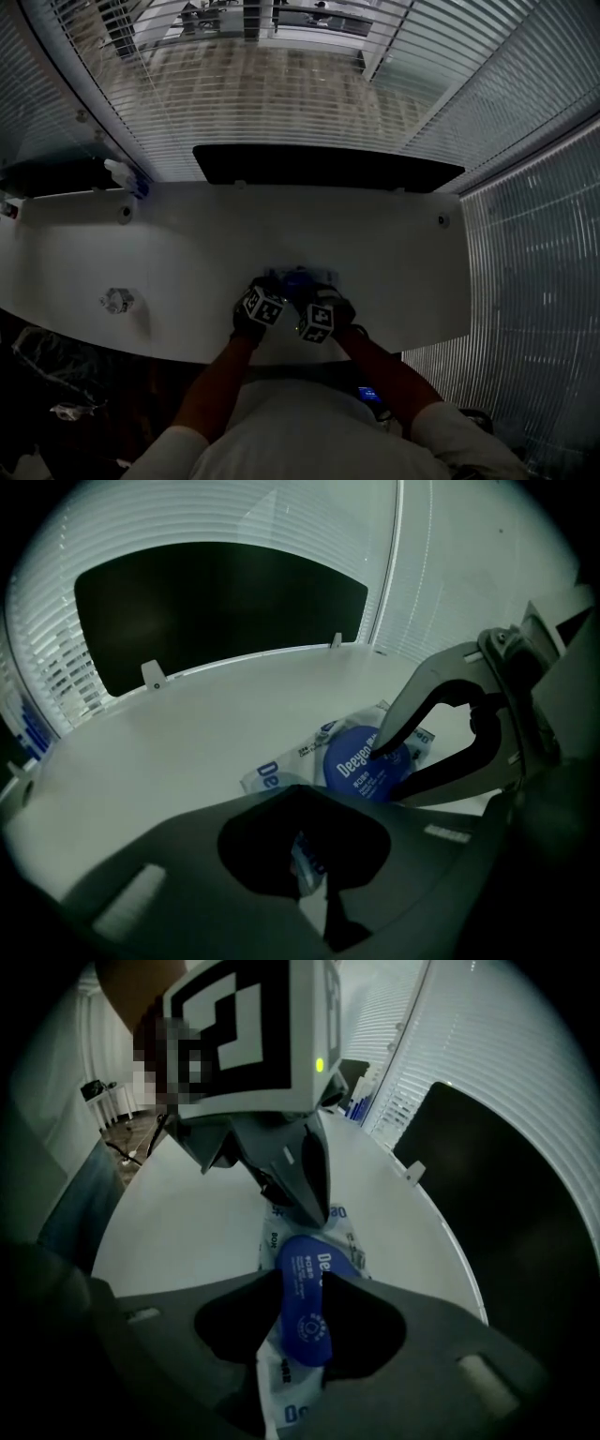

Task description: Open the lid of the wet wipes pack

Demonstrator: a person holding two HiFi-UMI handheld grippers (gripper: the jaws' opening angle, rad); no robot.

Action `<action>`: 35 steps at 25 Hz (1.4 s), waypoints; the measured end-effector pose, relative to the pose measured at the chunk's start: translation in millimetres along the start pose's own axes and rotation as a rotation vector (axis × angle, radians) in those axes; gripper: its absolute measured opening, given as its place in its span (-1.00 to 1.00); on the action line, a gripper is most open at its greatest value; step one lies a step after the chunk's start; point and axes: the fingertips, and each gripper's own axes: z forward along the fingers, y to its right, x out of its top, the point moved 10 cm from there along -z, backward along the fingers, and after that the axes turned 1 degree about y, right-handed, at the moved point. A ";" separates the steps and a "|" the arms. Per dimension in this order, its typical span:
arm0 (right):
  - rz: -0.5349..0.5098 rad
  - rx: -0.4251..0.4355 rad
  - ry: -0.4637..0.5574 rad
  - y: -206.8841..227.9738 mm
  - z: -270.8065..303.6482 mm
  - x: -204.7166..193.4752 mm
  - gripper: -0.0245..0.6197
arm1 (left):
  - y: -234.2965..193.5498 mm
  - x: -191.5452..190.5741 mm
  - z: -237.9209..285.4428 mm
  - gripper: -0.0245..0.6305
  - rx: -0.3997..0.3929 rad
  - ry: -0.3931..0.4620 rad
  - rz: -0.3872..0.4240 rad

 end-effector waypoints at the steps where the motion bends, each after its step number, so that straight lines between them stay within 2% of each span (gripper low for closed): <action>1: -0.019 0.004 -0.003 -1.5 1.1 -0.5 -0.53 | -0.4 0.0 0.2 -0.92 0.005 -0.005 0.002; 9: -0.058 0.065 -0.005 -4.8 2.3 -2.1 -0.51 | -0.7 1.1 3.7 -0.92 -0.017 -0.054 -0.003; 15: -0.115 0.007 -0.048 -12.9 8.7 -2.4 -0.51 | -0.7 5.5 2.1 -0.92 -0.018 -0.064 0.028; 19: -0.153 -0.079 -0.056 -11.9 7.9 -3.3 -0.49 | 2.1 4.2 3.6 -0.92 -0.011 -0.069 0.086; 25: -0.230 -0.065 -0.109 -14.5 15.6 2.1 -0.58 | -0.4 6.0 5.1 -0.93 -0.030 -0.087 0.108; 27: -0.212 -0.055 -0.100 -13.1 15.6 2.3 -0.59 | -0.3 6.9 5.3 -0.93 -0.036 -0.099 0.140; 31: -0.125 -0.031 -0.080 -8.8 9.5 1.4 -0.60 | 6.1 7.2 7.0 -0.95 -0.028 -0.125 0.265; 35: -0.086 -0.035 -0.045 -6.7 1.6 2.0 -0.66 | 6.8 7.1 6.8 -0.96 -0.032 -0.124 0.303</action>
